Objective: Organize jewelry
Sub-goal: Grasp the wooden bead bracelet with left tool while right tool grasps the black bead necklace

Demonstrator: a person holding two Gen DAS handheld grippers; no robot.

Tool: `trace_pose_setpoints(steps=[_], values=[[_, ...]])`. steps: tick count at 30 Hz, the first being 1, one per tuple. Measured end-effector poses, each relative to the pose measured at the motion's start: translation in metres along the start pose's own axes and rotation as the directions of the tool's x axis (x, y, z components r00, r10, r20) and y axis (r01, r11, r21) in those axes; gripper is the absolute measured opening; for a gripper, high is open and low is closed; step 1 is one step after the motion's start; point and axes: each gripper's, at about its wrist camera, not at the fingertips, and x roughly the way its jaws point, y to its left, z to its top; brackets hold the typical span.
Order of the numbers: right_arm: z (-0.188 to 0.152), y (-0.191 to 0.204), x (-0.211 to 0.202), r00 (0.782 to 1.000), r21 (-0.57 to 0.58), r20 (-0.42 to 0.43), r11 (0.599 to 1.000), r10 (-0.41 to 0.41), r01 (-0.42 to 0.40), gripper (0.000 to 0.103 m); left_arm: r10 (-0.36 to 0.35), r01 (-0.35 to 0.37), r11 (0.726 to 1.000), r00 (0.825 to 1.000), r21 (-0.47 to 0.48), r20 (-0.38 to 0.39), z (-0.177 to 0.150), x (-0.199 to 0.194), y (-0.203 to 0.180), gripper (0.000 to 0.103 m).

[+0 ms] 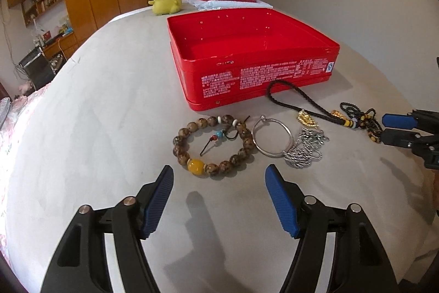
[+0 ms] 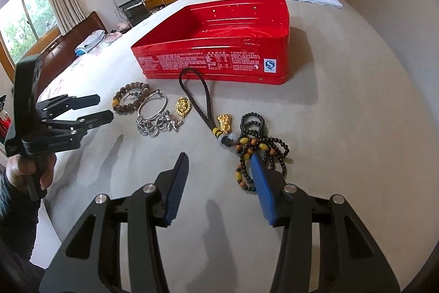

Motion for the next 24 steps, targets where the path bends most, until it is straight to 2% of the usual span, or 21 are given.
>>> trace_pose_setpoints(steps=[5, 12, 14, 18, 24], values=[[-0.001, -0.001, 0.005, 1.0, 0.0, -0.008, 1.0, 0.008, -0.008, 0.047, 0.011, -0.011, 1.0, 1.0, 0.016, -0.017, 0.002, 0.01, 0.001, 0.067], [0.002, -0.003, 0.007, 1.0, 0.001, -0.007, 1.0, 0.014, -0.014, 0.047, 0.011, -0.011, 0.997, 1.0, 0.079, 0.007, 0.011, 0.011, -0.01, 0.067], [0.001, -0.003, 0.008, 1.0, -0.001, -0.008, 1.0, 0.014, -0.014, 0.047, 0.007, -0.005, 0.997, 1.0, 0.081, -0.022, 0.011, 0.021, -0.011, 0.057], [0.002, -0.004, 0.008, 1.0, -0.005, -0.011, 1.0, 0.007, -0.007, 0.047, 0.023, -0.02, 0.995, 0.999, 0.1, -0.033, 0.01, 0.027, -0.013, 0.054], [0.004, -0.014, 0.007, 0.999, -0.002, 0.006, 0.999, -0.049, 0.049, 0.047, 0.067, -0.064, 0.993, 0.997, 0.096, -0.023, 0.006, 0.026, -0.014, 0.036]])
